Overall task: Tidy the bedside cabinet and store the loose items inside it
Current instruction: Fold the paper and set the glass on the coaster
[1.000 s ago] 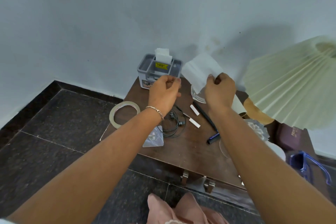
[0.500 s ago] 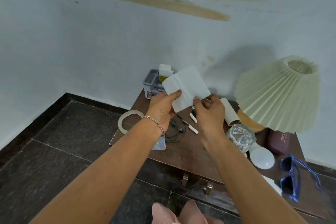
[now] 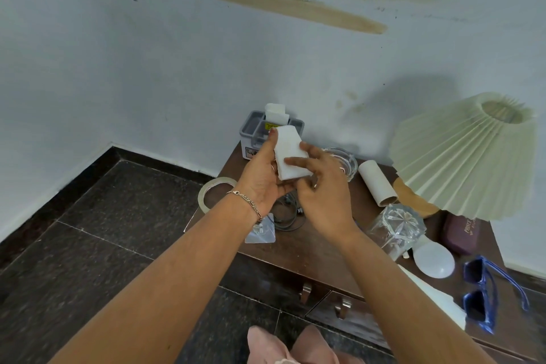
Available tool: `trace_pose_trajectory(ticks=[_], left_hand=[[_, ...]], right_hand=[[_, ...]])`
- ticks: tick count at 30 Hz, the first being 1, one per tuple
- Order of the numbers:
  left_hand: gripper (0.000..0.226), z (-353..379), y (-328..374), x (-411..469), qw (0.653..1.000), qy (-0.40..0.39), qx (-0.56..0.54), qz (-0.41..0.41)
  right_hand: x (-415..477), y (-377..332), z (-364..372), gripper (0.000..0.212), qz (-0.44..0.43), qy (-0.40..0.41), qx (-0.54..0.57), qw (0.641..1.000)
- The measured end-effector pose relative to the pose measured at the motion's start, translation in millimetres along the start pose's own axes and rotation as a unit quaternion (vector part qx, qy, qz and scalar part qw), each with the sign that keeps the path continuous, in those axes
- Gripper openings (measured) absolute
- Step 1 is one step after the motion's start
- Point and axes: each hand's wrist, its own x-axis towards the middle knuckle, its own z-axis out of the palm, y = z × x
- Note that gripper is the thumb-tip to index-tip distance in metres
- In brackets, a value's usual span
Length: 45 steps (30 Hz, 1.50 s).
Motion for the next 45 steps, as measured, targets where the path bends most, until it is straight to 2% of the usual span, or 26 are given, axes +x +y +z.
trace_pose_trajectory(ticks=[2, 5, 9, 10, 12, 15, 18, 21, 24, 26, 29, 32, 37, 42, 45], left_hand=[[0.039, -5, -1, 3, 0.999, 0.011, 0.044, 0.011], [0.030, -12, -3, 9, 0.984, 0.032, 0.171, 0.047], [0.017, -20, 1, 17, 0.949, 0.026, 0.299, 0.099], [0.018, -21, 3, 19, 0.941, 0.030, 0.319, 0.108], [0.024, -24, 8, 27, 0.930, 0.034, 0.345, 0.126], [0.028, -28, 20, 47, 0.904, 0.061, 0.388, 0.172], [0.033, -36, 35, 72, 0.876, 0.113, 0.417, 0.213], [0.041, -47, 48, 92, 0.834, 0.173, 0.469, 0.233], [0.044, -56, 57, 104, 0.793, 0.215, 0.518, 0.238], [0.039, -58, 59, 109, 0.776, 0.206, 0.551, 0.230], [0.032, -59, 55, 119, 0.772, 0.182, 0.569, 0.219], [0.029, -59, 49, 129, 0.761, 0.168, 0.591, 0.208], [0.044, -63, 41, 142, 0.743, 0.162, 0.622, 0.184], [0.037, -64, 40, 148, 0.752, 0.172, 0.603, 0.204], [0.040, -67, 39, 148, 0.766, 0.200, 0.568, 0.224]], right_hand=[[3, -2, 1, 0.042, 0.010, 0.017, 0.031, 0.999], [15, -6, 1, 0.049, 0.030, 0.031, 0.068, 0.997], [45, -2, -3, 0.076, 0.053, -0.088, 0.065, 0.993], [53, 2, -4, 0.071, 0.058, -0.114, 0.055, 0.990], [69, 10, -4, 0.047, 0.056, -0.122, 0.039, 0.990], [92, 22, 0, 0.018, 0.036, -0.034, 0.010, 0.999], [118, 27, 1, 0.018, 0.045, 0.036, 0.039, 0.998], [143, 31, 6, 0.018, 0.046, 0.071, 0.075, 0.994], [159, 35, 16, 0.018, 0.041, 0.068, 0.066, 0.995], [164, 38, 23, 0.019, 0.025, 0.043, 0.042, 0.998], [169, 43, 32, 0.029, 0.003, 0.013, -0.014, 1.000], [170, 47, 39, 0.030, -0.029, -0.009, -0.082, 0.996], [168, 51, 47, 0.027, -0.082, -0.041, -0.190, 0.977], [168, 55, 52, 0.028, -0.084, -0.066, -0.247, 0.963], [170, 58, 56, 0.025, -0.077, -0.081, -0.275, 0.955]])
